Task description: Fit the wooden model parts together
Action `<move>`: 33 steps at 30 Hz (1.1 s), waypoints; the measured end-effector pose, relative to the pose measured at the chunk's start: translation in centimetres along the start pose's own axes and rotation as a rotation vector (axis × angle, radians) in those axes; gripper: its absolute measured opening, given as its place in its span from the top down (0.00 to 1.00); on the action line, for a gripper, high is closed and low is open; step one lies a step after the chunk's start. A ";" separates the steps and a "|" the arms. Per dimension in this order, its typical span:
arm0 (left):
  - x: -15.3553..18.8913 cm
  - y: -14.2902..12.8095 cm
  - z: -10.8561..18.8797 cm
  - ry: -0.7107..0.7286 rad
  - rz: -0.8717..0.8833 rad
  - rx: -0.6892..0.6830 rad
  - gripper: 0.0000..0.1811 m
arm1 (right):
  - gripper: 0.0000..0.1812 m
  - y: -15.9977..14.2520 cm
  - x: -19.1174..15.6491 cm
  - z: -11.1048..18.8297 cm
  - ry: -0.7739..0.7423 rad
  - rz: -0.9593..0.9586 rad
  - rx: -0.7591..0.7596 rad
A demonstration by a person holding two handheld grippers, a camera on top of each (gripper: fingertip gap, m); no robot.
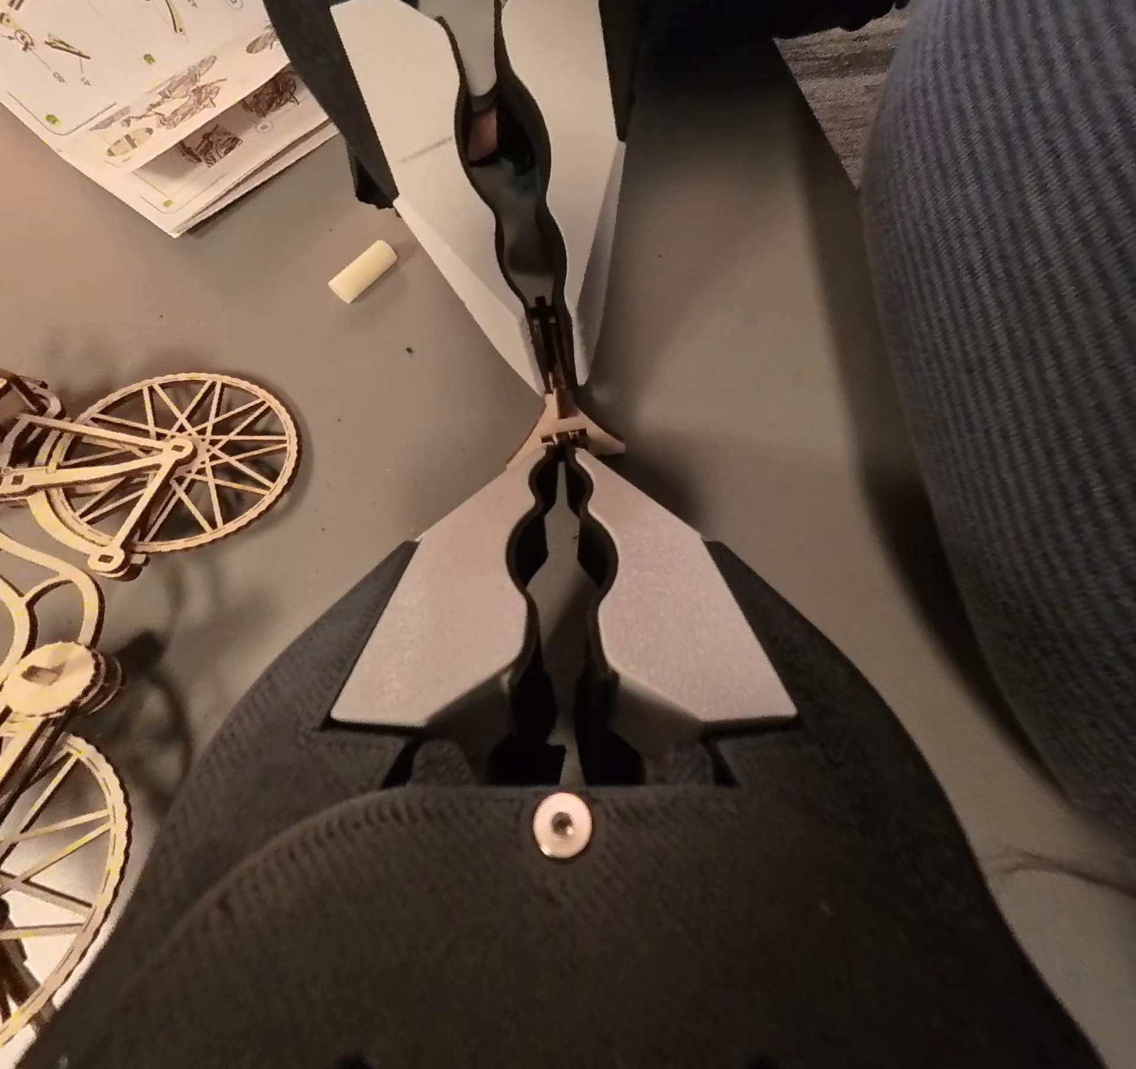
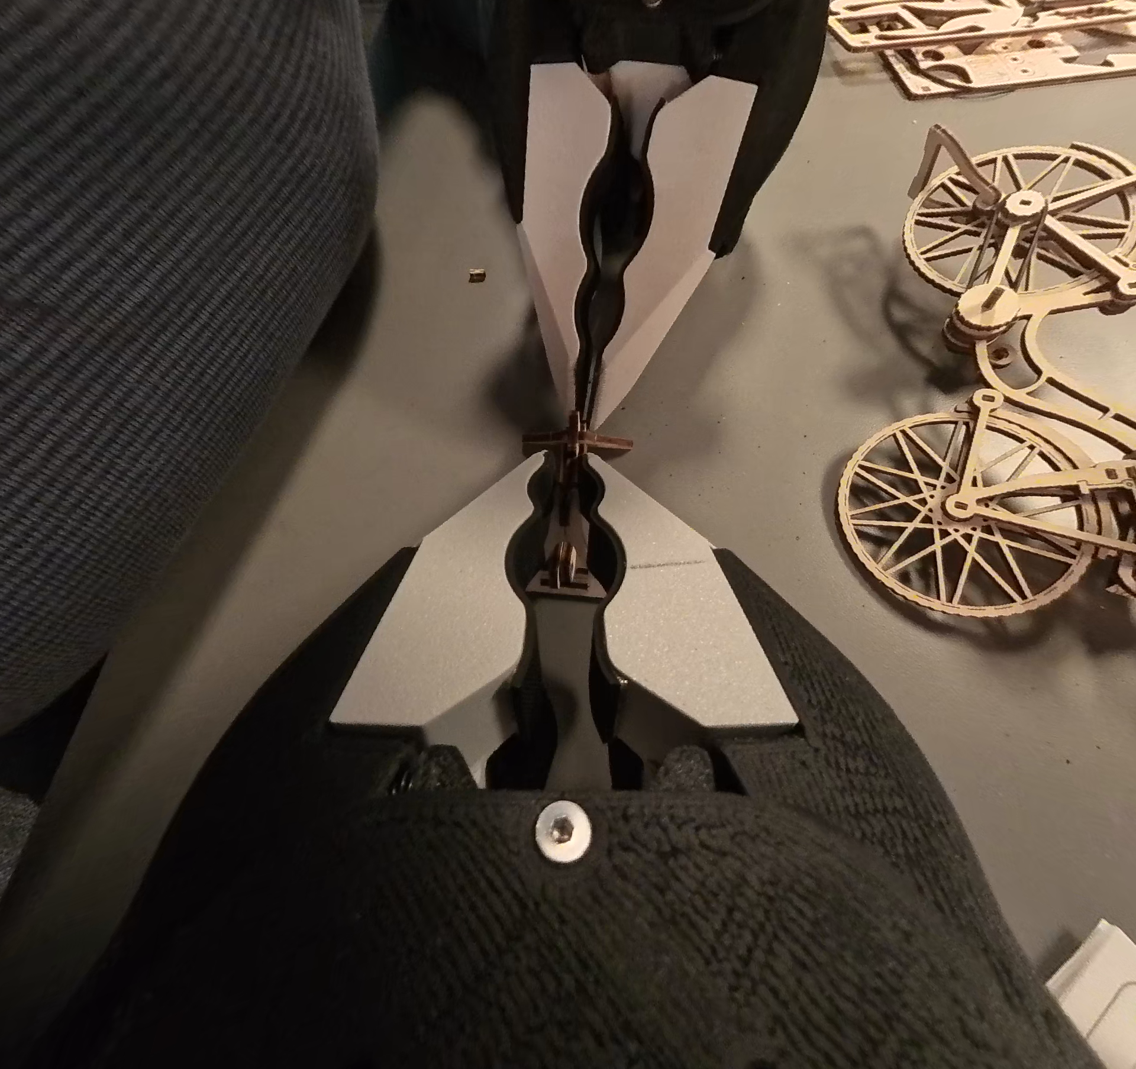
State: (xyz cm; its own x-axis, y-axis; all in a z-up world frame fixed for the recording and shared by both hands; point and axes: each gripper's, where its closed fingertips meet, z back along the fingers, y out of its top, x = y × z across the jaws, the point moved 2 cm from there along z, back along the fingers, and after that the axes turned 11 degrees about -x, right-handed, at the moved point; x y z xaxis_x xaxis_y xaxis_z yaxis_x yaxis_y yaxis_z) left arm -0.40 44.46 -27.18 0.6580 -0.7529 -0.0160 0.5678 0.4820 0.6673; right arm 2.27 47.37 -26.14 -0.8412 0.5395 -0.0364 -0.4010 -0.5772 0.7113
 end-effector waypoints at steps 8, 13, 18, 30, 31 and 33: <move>0.0 0.0 0.0 0.004 -0.003 0.002 0.99 | 0.97 0.0 0.1 0.1 -0.005 -0.010 0.004; -0.2 0.0 0.0 0.043 -0.012 -0.001 0.93 | 0.88 0.2 0.4 0.9 0.001 -0.030 0.058; -0.3 0.0 0.4 0.055 0.004 0.017 0.82 | 0.79 0.5 1.2 3.0 -0.096 0.040 0.141; -3.3 1.7 4.2 0.084 0.187 0.329 0.65 | 0.89 0.4 9.1 7.8 -0.920 0.188 0.238; -3.7 2.0 4.9 0.107 0.191 0.391 0.65 | 0.92 0.5 9.3 7.7 -0.933 0.188 0.229; -4.9 2.4 6.7 0.177 0.214 0.528 0.67 | 0.97 0.9 9.9 8.2 -1.006 0.188 0.222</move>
State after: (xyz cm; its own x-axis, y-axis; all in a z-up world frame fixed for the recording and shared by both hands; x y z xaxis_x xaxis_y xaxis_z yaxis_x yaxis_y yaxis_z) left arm -5.56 46.32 -20.47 0.8290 -0.5553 0.0662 0.1204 0.2928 0.9486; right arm -3.40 57.19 -20.10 -0.1528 0.7726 0.6162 -0.1342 -0.6340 0.7616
